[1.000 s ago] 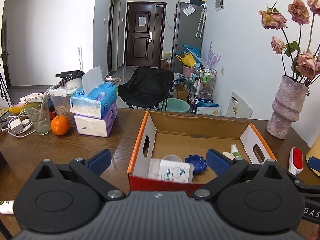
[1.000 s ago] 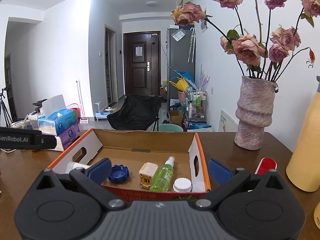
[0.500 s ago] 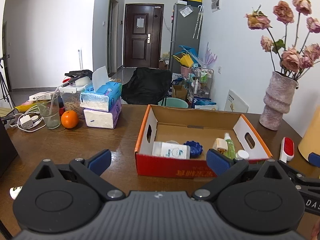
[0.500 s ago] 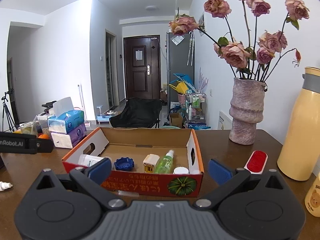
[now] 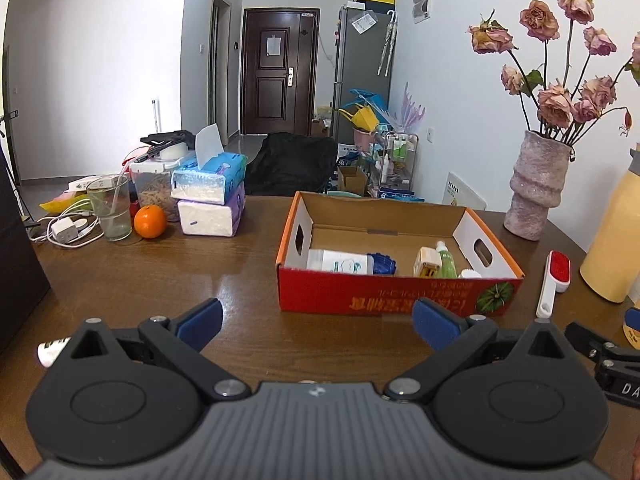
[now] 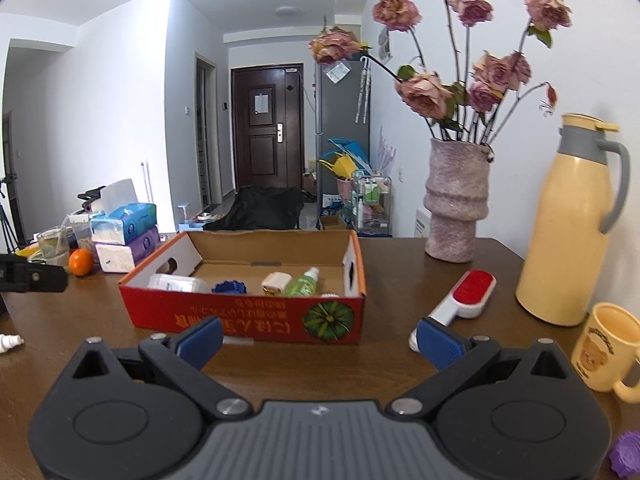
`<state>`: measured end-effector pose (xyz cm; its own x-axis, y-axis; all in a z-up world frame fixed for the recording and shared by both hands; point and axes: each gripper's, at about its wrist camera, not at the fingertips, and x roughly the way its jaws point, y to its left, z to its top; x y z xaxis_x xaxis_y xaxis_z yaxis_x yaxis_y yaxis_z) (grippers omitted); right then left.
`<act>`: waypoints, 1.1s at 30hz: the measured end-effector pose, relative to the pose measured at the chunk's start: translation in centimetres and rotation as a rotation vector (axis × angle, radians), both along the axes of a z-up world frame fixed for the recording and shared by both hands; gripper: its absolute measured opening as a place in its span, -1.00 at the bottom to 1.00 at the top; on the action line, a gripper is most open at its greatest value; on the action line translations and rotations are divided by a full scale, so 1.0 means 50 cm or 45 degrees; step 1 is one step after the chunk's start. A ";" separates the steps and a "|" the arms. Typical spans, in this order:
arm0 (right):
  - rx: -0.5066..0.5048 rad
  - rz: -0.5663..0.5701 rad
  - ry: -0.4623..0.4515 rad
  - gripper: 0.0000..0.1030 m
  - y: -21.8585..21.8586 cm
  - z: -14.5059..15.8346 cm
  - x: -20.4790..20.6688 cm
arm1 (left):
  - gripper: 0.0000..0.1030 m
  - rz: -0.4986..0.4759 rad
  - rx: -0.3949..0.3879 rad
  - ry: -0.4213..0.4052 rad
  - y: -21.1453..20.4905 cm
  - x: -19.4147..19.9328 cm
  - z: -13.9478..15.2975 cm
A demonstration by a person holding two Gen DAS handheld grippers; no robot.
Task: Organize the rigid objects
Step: 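Withdraw both tools from the box toward the white cap on the table, then lower the left tool to the white cap while the right tool approaches the purple cap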
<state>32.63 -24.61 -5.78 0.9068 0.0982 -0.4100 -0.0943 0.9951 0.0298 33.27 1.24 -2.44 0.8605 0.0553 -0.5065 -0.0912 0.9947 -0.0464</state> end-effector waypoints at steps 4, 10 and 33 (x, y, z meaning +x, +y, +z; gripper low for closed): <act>-0.002 -0.029 0.009 1.00 -0.020 -0.009 -0.026 | 1.00 0.006 -0.005 0.013 0.006 -0.024 -0.012; 0.019 -0.057 0.021 1.00 -0.052 -0.019 -0.059 | 1.00 0.038 -0.005 0.035 0.017 -0.048 -0.031; 0.003 -0.224 0.023 1.00 -0.172 -0.057 -0.165 | 1.00 0.059 0.008 0.119 0.021 -0.100 -0.094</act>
